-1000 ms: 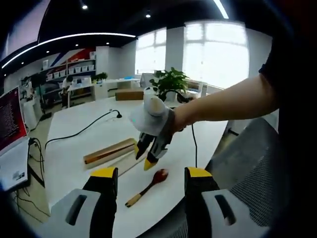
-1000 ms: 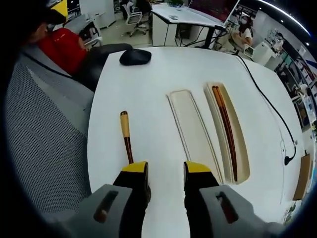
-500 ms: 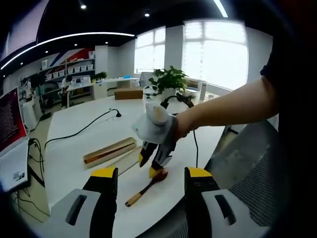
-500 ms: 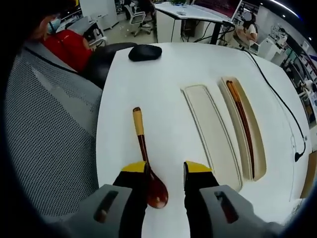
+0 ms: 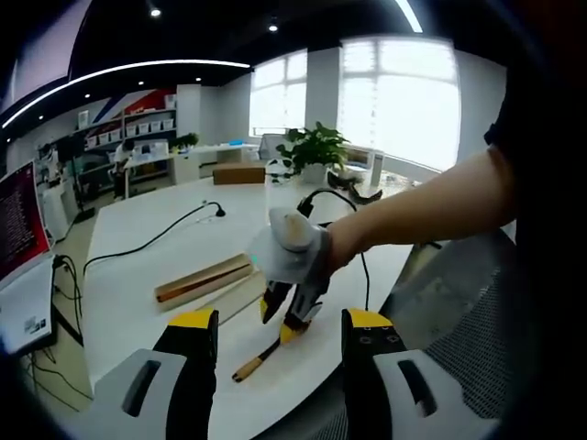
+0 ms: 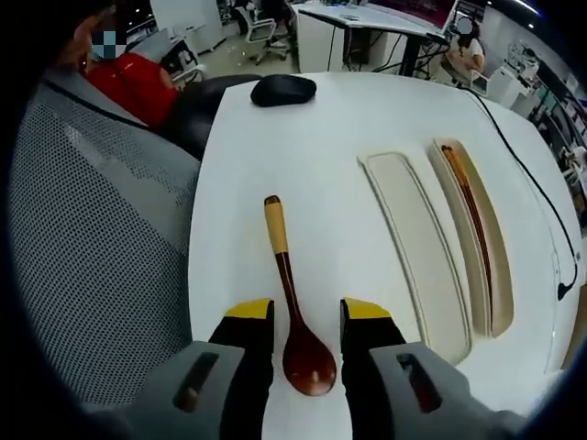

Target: Arrange the utensils inside the cutlery case until each visible utensil rests in its matching compartment.

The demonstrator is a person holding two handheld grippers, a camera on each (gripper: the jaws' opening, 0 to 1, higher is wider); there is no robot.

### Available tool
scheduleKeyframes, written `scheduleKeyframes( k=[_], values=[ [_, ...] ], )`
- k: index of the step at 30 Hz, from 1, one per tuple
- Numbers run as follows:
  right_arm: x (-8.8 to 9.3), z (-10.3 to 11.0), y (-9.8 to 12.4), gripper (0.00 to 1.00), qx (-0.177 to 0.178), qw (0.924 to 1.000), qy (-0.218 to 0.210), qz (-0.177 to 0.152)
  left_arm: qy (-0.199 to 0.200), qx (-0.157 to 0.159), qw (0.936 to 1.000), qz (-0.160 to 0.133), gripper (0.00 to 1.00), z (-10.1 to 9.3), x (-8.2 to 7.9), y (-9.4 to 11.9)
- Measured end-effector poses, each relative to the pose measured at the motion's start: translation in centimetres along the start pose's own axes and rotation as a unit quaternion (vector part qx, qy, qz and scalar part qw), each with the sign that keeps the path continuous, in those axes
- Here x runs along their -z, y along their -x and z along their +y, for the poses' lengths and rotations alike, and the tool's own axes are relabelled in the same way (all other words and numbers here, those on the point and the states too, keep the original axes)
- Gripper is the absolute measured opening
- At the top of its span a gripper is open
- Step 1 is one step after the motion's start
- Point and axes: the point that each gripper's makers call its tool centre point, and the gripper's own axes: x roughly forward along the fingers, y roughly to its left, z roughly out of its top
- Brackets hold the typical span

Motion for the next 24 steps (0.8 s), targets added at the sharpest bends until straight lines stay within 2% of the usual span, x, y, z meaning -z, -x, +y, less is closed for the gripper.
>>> scheduleKeyframes(
  k=[9,24],
  values=[
    [0.2,0.5,-0.8,0.25,-0.005,0.9999,0.010,0.012,0.000,0.001,1.0000,0.001,0.55,0.0,0.0,-0.1],
    [0.5,1.3,-2.1,0.25,-0.012,0.9973,0.056,0.047,0.004,0.002,1.0000,-0.001,0.55,0.0,0.0,-0.1]
  ],
)
